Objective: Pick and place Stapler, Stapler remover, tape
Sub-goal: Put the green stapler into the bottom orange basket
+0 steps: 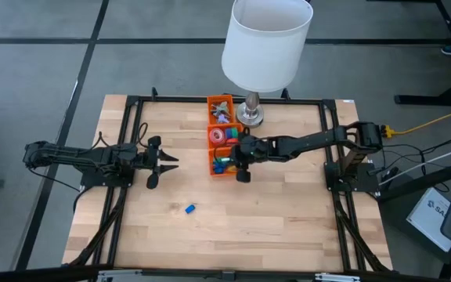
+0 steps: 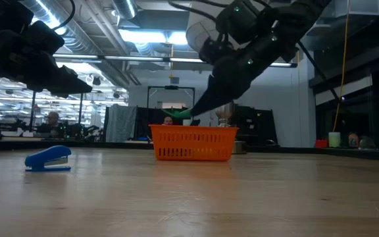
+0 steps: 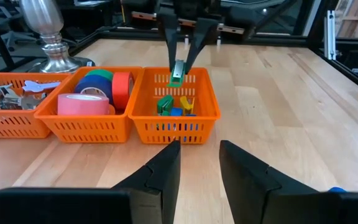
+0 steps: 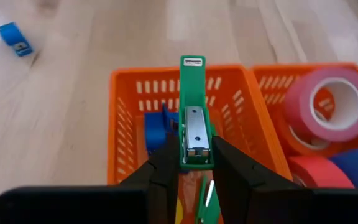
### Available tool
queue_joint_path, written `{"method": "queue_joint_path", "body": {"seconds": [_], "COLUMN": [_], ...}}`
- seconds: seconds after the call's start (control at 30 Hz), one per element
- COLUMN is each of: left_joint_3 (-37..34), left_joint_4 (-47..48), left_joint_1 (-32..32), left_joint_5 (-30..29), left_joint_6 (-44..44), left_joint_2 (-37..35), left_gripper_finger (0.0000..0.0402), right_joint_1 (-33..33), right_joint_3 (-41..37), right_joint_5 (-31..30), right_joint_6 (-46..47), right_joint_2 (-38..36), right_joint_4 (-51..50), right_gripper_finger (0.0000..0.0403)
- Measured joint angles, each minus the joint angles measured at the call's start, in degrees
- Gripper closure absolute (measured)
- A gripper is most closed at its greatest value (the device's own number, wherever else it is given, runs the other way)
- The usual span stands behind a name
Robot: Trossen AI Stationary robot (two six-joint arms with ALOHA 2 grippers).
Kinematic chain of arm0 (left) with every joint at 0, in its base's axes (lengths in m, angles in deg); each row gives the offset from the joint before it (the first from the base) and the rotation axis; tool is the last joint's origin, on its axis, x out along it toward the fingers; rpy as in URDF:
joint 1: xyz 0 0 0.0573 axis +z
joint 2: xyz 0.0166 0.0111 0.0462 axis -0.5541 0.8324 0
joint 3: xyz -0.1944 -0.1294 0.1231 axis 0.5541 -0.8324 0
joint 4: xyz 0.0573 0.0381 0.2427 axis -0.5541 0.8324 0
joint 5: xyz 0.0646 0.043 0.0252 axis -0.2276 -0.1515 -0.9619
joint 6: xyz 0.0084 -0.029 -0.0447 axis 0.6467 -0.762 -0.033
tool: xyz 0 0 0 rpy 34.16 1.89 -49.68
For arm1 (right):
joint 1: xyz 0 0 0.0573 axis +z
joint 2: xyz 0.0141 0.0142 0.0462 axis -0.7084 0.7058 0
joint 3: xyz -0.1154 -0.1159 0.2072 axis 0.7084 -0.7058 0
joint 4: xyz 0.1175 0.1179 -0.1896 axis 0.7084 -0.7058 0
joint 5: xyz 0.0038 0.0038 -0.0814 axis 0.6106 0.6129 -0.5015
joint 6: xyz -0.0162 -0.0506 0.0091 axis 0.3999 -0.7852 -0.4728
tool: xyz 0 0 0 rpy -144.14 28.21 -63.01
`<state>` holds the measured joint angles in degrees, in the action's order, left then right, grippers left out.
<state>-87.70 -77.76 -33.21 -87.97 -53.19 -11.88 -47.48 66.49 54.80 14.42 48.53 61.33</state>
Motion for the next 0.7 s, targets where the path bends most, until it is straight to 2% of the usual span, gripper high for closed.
{"method": "queue_joint_path", "body": {"seconds": [0.3,0.7], "left_joint_3": [0.01,0.00], "left_joint_4": [0.00,0.00], "left_joint_1": [0.00,-0.01], "left_joint_5": [0.00,0.00], "left_joint_6": [-0.01,0.01], "left_joint_2": [0.00,0.00], "left_gripper_finger": [0.0295,0.0295], "right_joint_1": [-0.15,-0.15], "right_joint_3": [0.00,0.00], "right_joint_5": [-3.89,-3.96], "right_joint_6": [7.27,12.36], "right_joint_2": [0.02,0.05], "right_joint_4": [-2.66,-4.33], "right_gripper_finger": [0.0323,0.0322]}}
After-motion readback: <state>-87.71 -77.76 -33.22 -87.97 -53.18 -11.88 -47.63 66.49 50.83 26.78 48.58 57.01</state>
